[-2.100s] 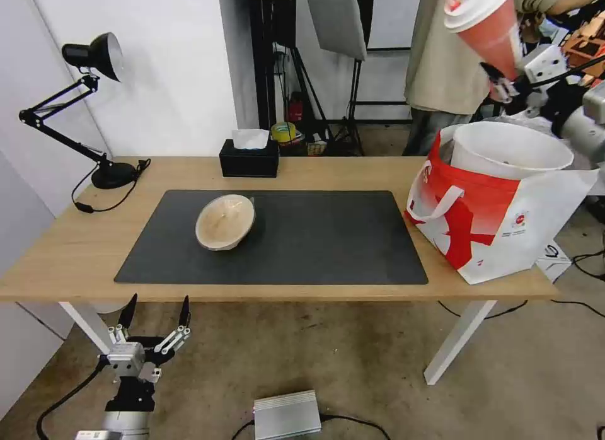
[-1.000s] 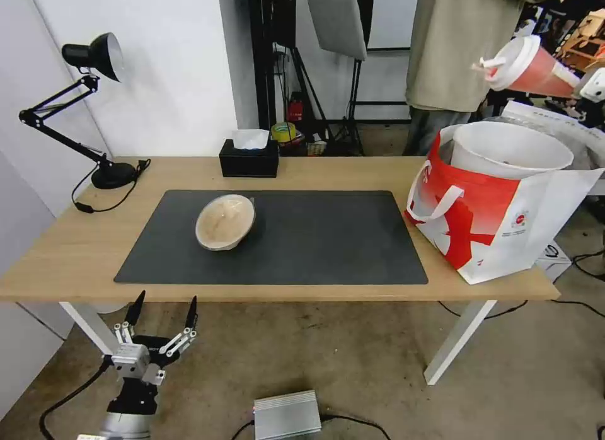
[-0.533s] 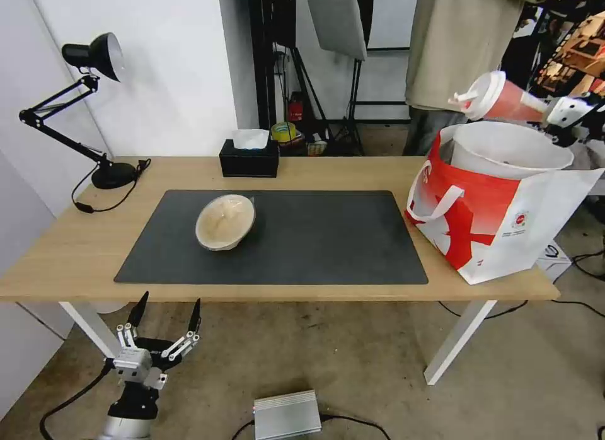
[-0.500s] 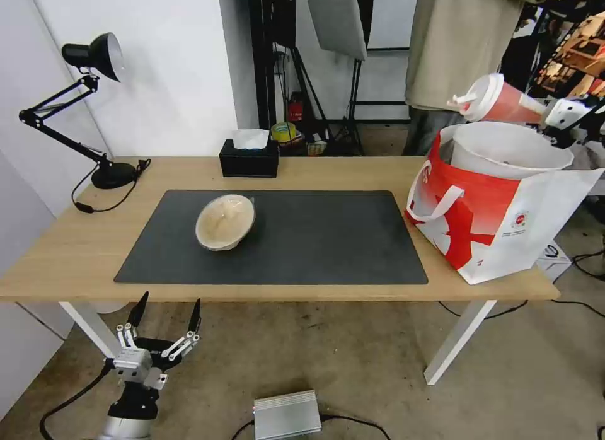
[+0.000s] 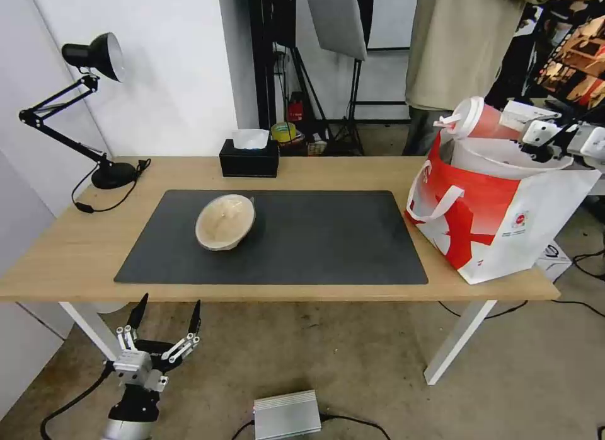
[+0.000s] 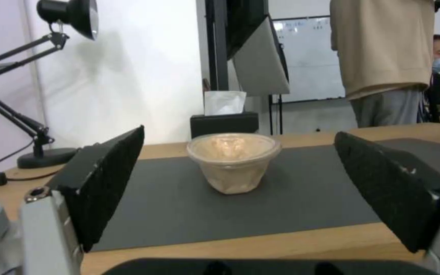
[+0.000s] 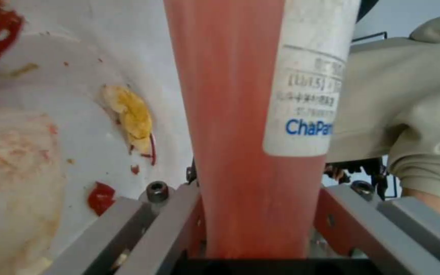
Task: Pick up the trash from the table and place it into the takeout bag.
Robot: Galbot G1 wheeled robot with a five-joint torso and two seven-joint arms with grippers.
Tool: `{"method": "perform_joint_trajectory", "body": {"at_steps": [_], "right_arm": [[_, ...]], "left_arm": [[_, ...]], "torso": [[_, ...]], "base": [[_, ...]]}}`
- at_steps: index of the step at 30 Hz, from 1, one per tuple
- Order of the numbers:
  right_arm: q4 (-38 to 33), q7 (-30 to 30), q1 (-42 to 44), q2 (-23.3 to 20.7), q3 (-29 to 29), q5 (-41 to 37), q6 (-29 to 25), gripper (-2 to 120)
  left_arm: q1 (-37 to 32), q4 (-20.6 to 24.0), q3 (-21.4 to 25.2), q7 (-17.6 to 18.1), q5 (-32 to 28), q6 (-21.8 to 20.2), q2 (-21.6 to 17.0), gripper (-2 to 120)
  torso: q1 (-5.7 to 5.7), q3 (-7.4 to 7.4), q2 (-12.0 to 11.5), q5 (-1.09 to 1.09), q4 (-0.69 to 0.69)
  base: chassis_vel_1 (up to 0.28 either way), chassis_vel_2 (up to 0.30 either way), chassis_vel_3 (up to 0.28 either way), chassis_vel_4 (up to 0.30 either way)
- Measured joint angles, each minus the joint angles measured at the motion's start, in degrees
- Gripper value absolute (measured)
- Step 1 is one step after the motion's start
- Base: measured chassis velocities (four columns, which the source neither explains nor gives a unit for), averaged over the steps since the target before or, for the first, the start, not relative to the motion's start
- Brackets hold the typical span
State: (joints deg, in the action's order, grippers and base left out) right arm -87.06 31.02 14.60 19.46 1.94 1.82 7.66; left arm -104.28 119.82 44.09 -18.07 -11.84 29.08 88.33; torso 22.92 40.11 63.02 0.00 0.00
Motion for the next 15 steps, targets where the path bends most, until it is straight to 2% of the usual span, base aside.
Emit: {"method": "perform_joint_trajectory", "body": {"at_steps": [15], "right_arm": [[6.96,0.22,-5.97,3.33,4.06,4.43,-1.95,11]], "left_arm": [[0.93,-1.75,-0.19,-0.30,0.09,-0.03,-0.18,100]], "torso": [[0.00,0.00,0.00,0.00,0.00]], "base": [[0.000,0.000,0.000,0.000]]}}
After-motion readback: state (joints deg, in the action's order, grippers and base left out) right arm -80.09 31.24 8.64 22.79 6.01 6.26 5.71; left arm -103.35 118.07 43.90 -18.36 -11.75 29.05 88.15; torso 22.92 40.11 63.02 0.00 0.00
